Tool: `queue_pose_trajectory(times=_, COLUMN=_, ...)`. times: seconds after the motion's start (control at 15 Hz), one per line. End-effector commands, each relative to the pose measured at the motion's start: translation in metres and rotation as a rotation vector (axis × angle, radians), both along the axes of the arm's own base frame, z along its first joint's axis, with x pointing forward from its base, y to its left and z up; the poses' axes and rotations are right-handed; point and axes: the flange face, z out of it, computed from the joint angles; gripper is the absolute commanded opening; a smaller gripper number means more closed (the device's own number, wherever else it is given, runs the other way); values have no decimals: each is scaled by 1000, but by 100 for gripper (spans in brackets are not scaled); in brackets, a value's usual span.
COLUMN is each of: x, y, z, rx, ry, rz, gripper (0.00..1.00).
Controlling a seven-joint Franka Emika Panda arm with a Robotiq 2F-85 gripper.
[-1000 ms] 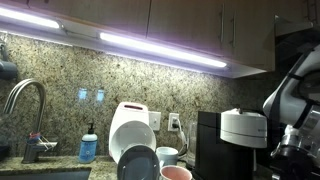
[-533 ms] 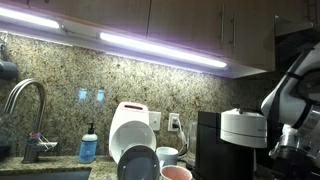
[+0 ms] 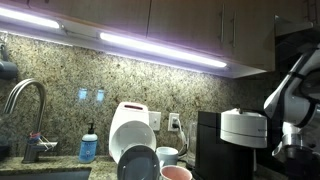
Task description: Remove the cup holder from the coffee machine.
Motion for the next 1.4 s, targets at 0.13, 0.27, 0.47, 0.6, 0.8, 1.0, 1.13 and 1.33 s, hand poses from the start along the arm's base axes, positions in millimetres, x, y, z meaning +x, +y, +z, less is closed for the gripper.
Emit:
queue_pose_trajectory(times=0.13, x=2, y=-16, z=13, rx=28, ry=10, rz=-41, gripper=100)
queue_pose_trajectory(times=0.27, x=4, y=-14, z=9, rx=22, ry=2, rz=-48, gripper=100)
queue_pose_trajectory(times=0.47, x=8, y=-7, z=3, rx=21, ry=-18, rz=-55, gripper=100)
queue_pose_trajectory(times=0.6, x=11, y=-3, z=1, rx=24, ry=-36, rz=-59, gripper=100)
queue_pose_trajectory(times=0.8, x=14, y=-1, z=-1, rx=20, ry=-44, rz=-83, gripper=100)
queue_pose_trajectory(times=1.0, x=15, y=-2, z=-1, rx=12, ry=-46, rz=-96, gripper=100)
queue_pose_trajectory(times=1.13, x=16, y=-5, z=0, rx=1, ry=-51, rz=-116, gripper=100)
queue_pose_trajectory(times=1.33, x=23, y=-9, z=2, rx=-32, ry=-76, rz=-151, gripper=100)
